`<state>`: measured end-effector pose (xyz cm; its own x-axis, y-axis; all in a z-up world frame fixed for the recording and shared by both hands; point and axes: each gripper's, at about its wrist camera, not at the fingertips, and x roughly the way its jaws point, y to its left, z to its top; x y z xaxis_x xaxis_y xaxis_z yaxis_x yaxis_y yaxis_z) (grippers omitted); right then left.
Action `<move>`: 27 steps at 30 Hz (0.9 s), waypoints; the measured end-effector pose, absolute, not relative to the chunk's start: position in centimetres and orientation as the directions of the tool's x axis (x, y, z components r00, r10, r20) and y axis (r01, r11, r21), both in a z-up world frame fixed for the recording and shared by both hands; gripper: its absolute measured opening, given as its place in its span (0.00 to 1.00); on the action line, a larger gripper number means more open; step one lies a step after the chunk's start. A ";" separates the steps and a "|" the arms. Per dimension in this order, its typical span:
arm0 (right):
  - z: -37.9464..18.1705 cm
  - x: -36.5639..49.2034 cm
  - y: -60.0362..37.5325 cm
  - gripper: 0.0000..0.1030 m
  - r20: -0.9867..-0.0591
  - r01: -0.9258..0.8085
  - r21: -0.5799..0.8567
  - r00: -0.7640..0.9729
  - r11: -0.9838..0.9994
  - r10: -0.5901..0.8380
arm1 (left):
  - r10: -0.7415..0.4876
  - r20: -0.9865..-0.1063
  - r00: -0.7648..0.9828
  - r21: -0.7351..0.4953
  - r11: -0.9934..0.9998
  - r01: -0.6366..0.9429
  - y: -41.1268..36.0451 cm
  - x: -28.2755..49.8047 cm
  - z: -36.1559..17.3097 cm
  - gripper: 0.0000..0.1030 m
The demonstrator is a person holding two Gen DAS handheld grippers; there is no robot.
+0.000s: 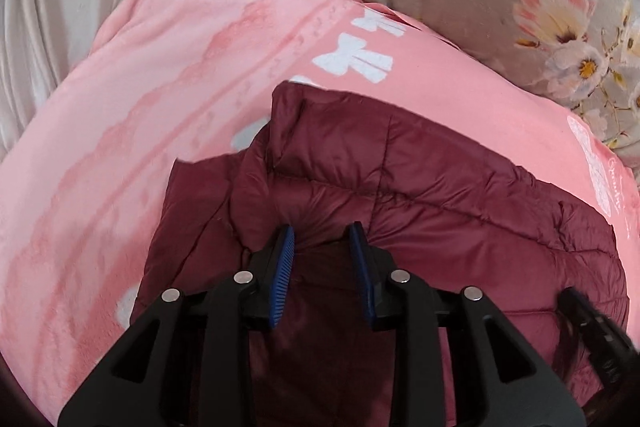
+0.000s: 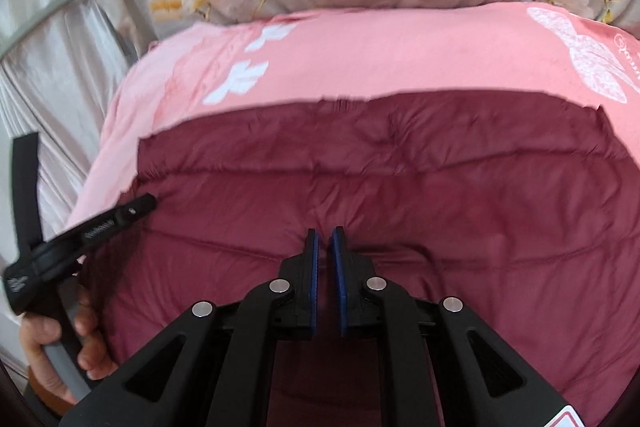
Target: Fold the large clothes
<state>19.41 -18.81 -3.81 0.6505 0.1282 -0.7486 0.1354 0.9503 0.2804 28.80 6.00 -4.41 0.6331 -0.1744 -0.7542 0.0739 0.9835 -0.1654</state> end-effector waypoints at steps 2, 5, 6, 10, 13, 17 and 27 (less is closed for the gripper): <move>-4.8 19.3 -18.3 0.10 -0.739 0.137 0.266 0.664 0.954 0.111 | -0.172 -0.744 0.645 -0.153 0.984 0.086 5.9 28.5 -5.1 0.28; -5.7 18.7 -17.7 0.09 -0.712 0.116 0.216 0.698 0.969 0.075 | -0.177 -0.719 0.672 -0.144 0.984 0.105 5.8 27.9 -6.0 0.28; -5.6 18.7 -17.7 0.09 -0.715 0.119 0.213 0.696 0.970 0.071 | -0.177 -0.715 0.677 -0.143 0.984 0.106 5.8 27.8 -6.1 0.28; -5.4 18.6 -17.7 0.09 -0.724 0.130 0.217 0.686 0.968 0.070 | -0.228 -0.719 0.656 -0.219 0.971 0.096 7.0 27.7 -5.7 0.28; -4.2 17.0 -17.7 0.10 -0.721 0.137 0.243 0.688 0.960 0.084 | -0.273 -0.703 0.657 -0.300 0.951 0.074 9.4 25.7 -4.3 0.29; -3.1 13.7 -16.7 0.11 -0.724 0.112 0.239 0.683 0.964 0.100 | -0.279 -0.710 0.647 -0.337 0.941 0.036 13.3 22.7 -4.0 0.35; -3.6 9.5 -14.7 0.11 -0.752 0.114 0.242 0.649 0.964 0.112 | -0.324 -0.734 0.597 -0.470 0.876 -0.103 16.4 19.1 -6.6 0.53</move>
<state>9.54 -14.67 -3.62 0.6491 0.1123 -0.7524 0.1139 0.9636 0.2420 19.12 16.43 -6.62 0.5967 -0.3238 -0.7343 -0.1034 0.8763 -0.4705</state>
